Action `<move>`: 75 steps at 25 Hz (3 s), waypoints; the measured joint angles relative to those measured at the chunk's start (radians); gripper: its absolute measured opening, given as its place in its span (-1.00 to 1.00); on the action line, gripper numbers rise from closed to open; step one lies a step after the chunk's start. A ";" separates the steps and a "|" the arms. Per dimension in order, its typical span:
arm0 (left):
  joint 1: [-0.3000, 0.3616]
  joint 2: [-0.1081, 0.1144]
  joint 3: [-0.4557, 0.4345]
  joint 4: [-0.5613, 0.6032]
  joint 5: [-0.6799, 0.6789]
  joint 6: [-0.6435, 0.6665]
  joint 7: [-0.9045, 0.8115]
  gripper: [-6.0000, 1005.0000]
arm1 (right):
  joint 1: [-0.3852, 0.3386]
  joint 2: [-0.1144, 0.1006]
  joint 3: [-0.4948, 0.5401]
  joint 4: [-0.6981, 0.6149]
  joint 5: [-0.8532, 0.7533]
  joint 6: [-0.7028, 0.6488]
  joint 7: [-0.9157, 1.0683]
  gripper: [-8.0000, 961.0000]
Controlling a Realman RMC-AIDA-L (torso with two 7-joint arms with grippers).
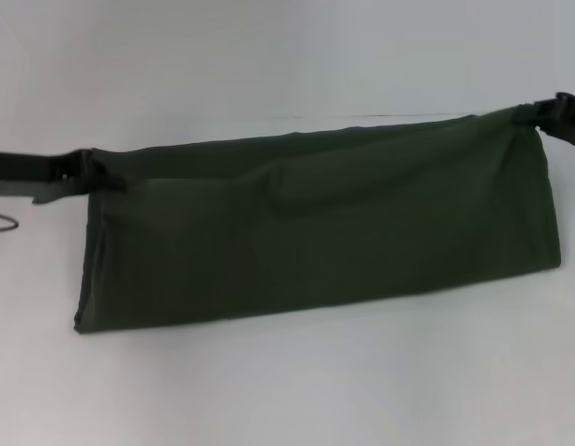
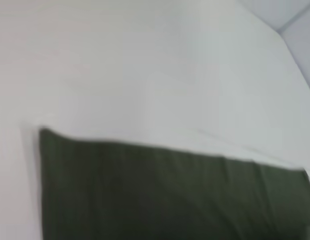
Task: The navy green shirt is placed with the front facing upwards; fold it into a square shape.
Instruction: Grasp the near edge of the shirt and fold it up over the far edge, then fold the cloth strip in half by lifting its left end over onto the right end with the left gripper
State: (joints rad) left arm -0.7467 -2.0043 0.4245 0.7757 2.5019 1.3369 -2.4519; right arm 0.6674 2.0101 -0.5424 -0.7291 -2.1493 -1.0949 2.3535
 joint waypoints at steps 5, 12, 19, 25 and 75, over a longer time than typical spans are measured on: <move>-0.022 -0.024 0.009 -0.005 -0.021 -0.141 -0.004 -0.86 | 0.037 0.005 -0.090 0.059 -0.004 0.188 0.005 -0.86; -0.058 -0.036 0.023 -0.033 -0.028 -0.252 -0.004 -0.86 | 0.065 0.001 -0.140 0.133 -0.004 0.338 0.007 -0.86; -0.075 -0.038 0.026 -0.066 -0.028 -0.337 -0.013 -0.86 | 0.091 0.004 -0.170 0.152 -0.004 0.427 0.006 -0.86; -0.083 -0.038 0.039 -0.084 -0.028 -0.382 -0.023 -0.87 | 0.150 -0.007 -0.210 0.222 -0.016 0.506 0.007 -0.86; 0.335 -0.083 -0.049 -0.056 -0.454 0.107 -0.050 0.47 | -0.267 -0.069 -0.026 0.184 0.420 -0.386 -0.183 0.41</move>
State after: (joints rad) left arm -0.4115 -2.0877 0.3756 0.7194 2.0481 1.4438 -2.5023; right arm 0.4004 1.9412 -0.5682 -0.5447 -1.7295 -1.4812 2.1704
